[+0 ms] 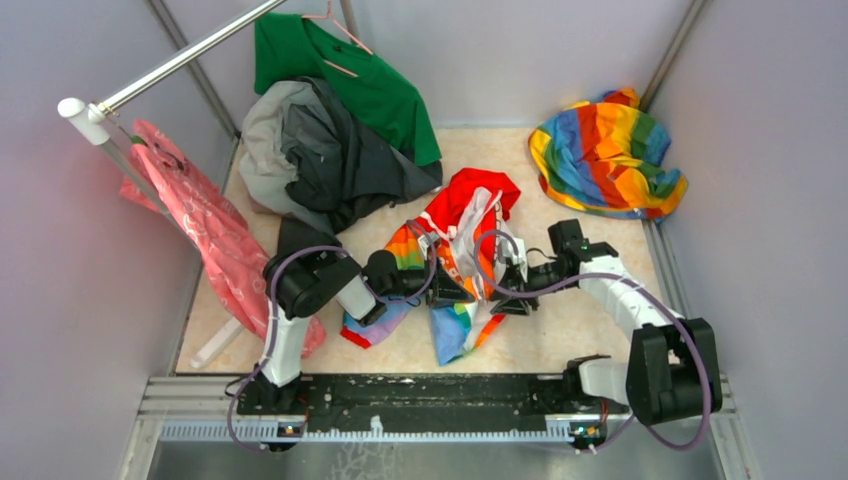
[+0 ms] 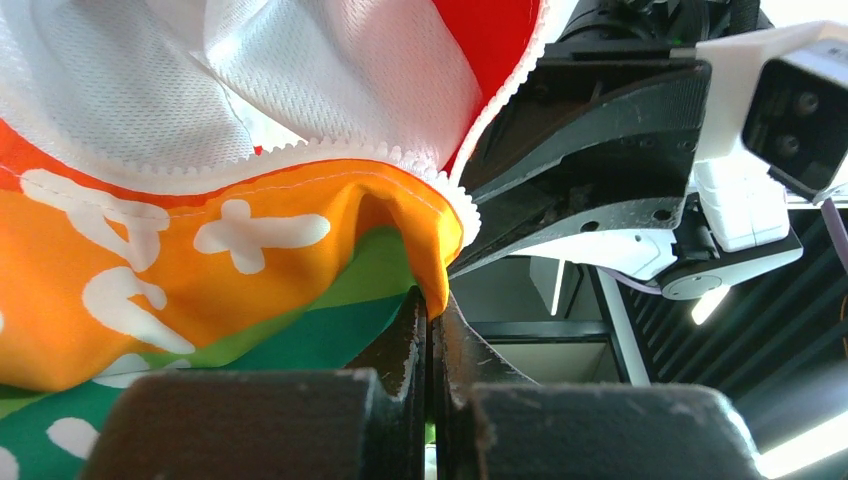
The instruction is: Zip up the jacket
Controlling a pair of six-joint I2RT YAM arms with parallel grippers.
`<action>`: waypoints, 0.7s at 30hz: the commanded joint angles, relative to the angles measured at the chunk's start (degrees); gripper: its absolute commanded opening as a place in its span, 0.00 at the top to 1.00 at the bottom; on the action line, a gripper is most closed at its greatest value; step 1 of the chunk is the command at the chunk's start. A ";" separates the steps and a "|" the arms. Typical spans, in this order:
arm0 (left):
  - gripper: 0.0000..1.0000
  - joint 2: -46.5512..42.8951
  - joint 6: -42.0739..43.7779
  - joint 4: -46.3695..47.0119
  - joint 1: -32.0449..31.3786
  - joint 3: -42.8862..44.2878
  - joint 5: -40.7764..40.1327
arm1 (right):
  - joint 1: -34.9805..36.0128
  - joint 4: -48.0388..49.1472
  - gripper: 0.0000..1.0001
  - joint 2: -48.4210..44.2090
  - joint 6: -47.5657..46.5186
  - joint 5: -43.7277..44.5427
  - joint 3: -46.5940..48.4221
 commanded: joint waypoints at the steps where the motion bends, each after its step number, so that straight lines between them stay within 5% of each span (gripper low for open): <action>1: 1.00 0.05 0.10 13.52 -0.23 0.83 -0.56 | 0.47 -5.35 0.64 -0.91 -13.59 -3.64 -0.14; 21: 1.00 -5.87 9.26 7.23 -0.94 2.30 0.69 | 0.55 0.41 0.59 2.34 -2.08 -4.29 0.80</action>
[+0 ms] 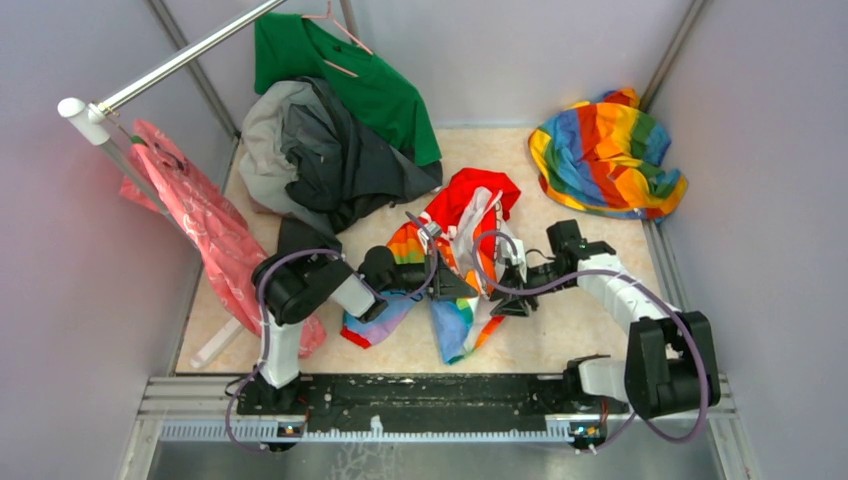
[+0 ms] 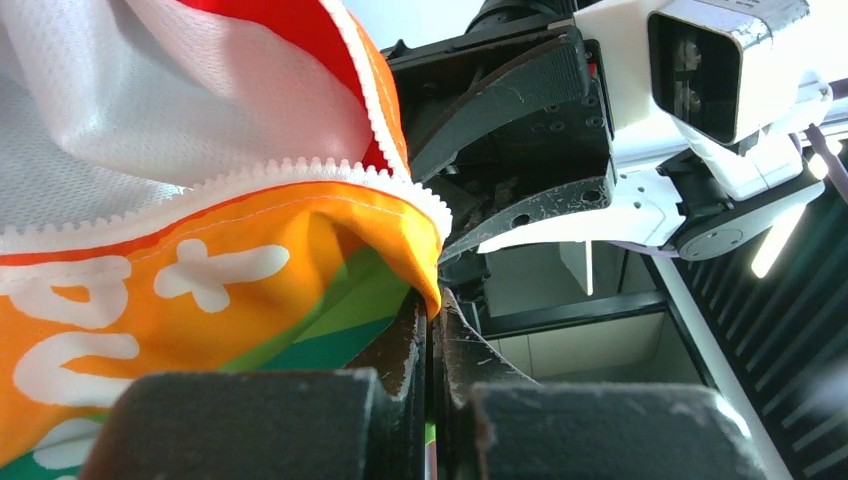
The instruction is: Zip up the jacket
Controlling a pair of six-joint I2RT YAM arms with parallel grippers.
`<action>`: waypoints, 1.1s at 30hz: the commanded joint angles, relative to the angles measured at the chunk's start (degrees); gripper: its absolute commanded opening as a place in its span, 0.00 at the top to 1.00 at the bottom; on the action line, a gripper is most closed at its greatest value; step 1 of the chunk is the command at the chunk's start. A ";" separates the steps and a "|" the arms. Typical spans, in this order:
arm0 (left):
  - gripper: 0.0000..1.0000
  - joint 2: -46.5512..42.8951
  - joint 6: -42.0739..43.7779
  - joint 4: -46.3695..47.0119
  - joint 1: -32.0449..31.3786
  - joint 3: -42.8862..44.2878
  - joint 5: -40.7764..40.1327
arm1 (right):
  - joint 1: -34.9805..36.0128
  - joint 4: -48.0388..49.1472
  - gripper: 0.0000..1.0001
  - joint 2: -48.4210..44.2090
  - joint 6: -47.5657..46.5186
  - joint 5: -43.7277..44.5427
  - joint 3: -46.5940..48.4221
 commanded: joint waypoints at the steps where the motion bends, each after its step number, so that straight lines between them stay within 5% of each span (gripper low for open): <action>1: 1.00 -1.57 2.36 7.13 -0.63 1.56 0.67 | 0.53 1.57 0.59 1.25 2.58 -5.03 1.39; 17: 1.00 -1.71 4.14 5.97 -1.19 1.58 0.18 | 0.55 -0.41 0.65 5.40 5.45 -12.16 3.92; 33: 1.00 -2.88 10.24 -0.48 -1.12 0.68 -0.69 | 0.53 -8.74 0.95 8.09 0.32 -13.18 7.61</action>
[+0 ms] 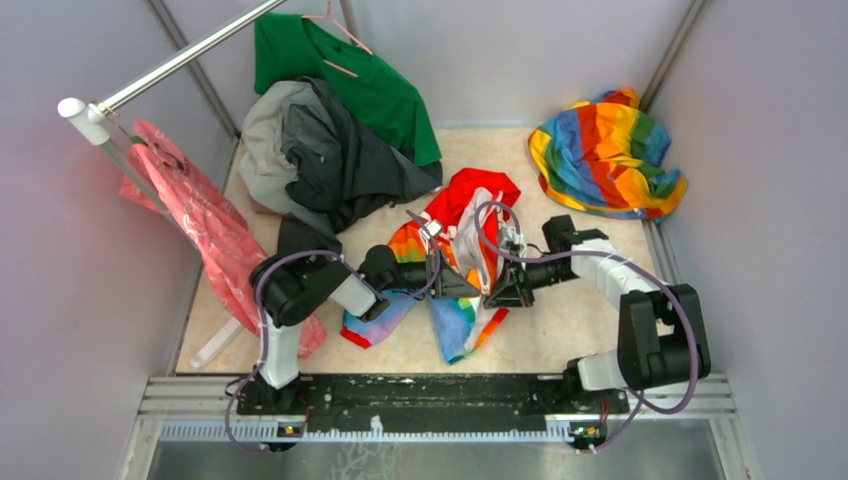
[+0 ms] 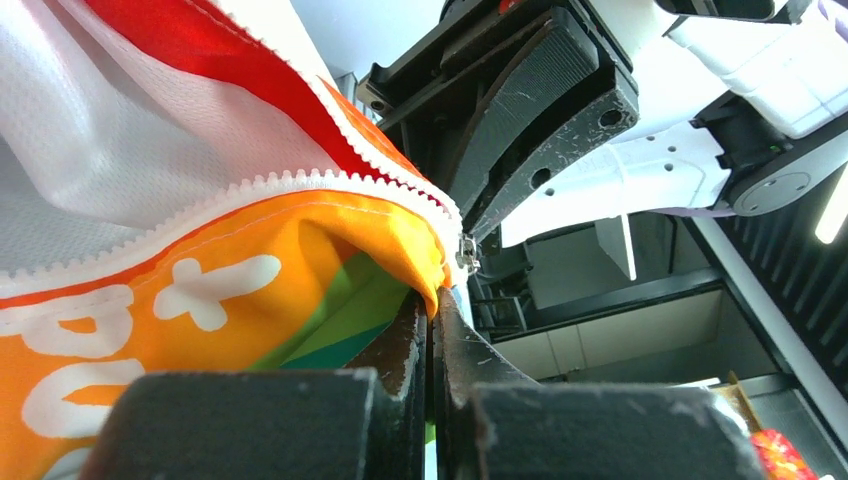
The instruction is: Zip up the jacket
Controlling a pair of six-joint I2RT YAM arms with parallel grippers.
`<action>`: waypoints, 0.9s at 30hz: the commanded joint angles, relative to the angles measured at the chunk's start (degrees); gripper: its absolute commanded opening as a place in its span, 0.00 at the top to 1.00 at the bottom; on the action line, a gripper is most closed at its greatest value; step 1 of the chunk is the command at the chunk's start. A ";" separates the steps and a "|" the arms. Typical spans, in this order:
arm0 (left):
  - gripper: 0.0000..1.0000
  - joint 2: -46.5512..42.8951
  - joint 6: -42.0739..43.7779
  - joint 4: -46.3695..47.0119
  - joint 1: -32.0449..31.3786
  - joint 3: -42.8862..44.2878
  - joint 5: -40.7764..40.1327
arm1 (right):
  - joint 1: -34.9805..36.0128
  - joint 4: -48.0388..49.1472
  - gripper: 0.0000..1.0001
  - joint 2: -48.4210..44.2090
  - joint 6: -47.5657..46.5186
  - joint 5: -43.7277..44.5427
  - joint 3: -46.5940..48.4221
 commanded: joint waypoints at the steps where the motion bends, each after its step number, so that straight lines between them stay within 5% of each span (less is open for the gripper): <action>1: 1.00 -2.29 4.45 -1.07 -0.51 -0.20 -0.74 | 0.53 -6.57 0.95 1.38 -6.14 -3.97 4.40; 14: 1.00 -6.03 12.44 -12.24 -0.21 -0.24 -4.11 | 0.53 -34.87 0.96 13.15 -34.04 -3.47 11.56; 27: 1.00 -11.17 20.02 -21.77 -0.20 -0.34 -7.72 | 0.53 -28.79 0.95 13.22 -20.80 -1.62 11.38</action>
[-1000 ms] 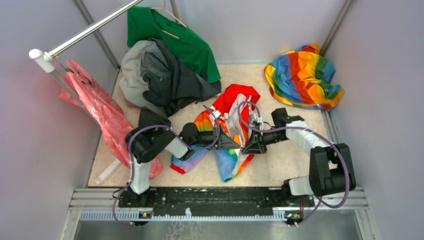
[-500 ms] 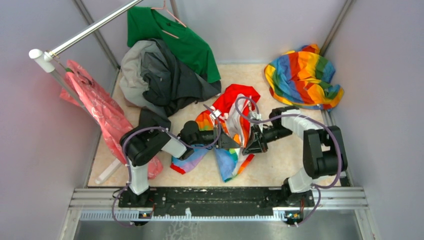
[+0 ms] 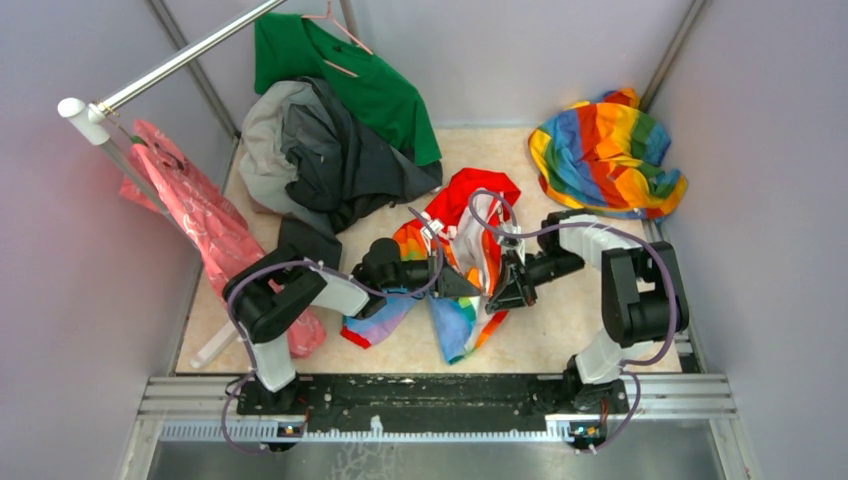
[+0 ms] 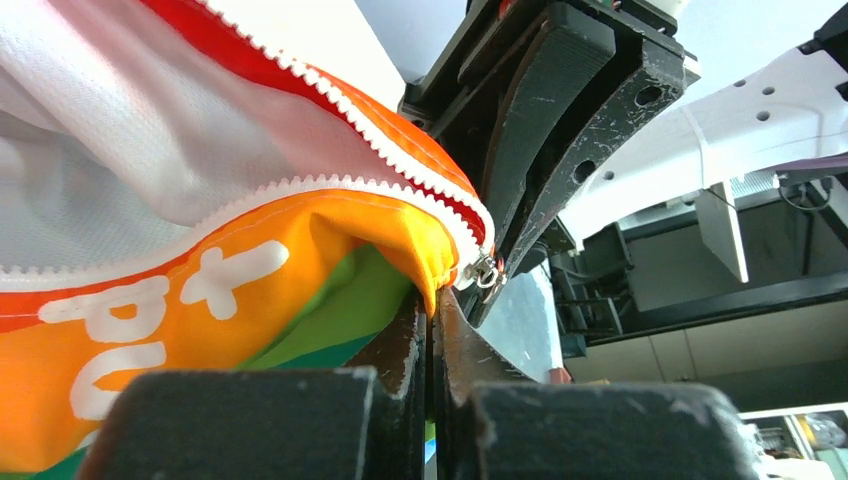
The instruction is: Zip up the jacket
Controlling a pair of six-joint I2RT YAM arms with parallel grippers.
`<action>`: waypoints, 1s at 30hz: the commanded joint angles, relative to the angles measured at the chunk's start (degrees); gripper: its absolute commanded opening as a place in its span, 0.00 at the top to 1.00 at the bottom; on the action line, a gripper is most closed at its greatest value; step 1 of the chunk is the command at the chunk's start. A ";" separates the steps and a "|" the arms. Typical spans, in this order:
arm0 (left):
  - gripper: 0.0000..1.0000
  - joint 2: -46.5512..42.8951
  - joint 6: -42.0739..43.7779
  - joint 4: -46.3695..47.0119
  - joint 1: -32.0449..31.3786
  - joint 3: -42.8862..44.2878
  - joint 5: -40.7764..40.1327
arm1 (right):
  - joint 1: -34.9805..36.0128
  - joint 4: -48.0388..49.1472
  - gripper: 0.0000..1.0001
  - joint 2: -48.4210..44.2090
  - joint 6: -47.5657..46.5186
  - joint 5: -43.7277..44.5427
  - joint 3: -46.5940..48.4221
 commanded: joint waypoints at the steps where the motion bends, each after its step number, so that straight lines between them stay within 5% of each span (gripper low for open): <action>1: 1.00 -2.71 4.93 -4.29 0.31 -0.26 -4.00 | 0.53 2.89 0.95 -0.93 7.66 -0.73 1.46; 30: 1.00 -11.51 20.99 -22.11 -2.07 1.49 -13.53 | 0.53 -2.05 0.99 -0.13 7.10 -5.28 3.46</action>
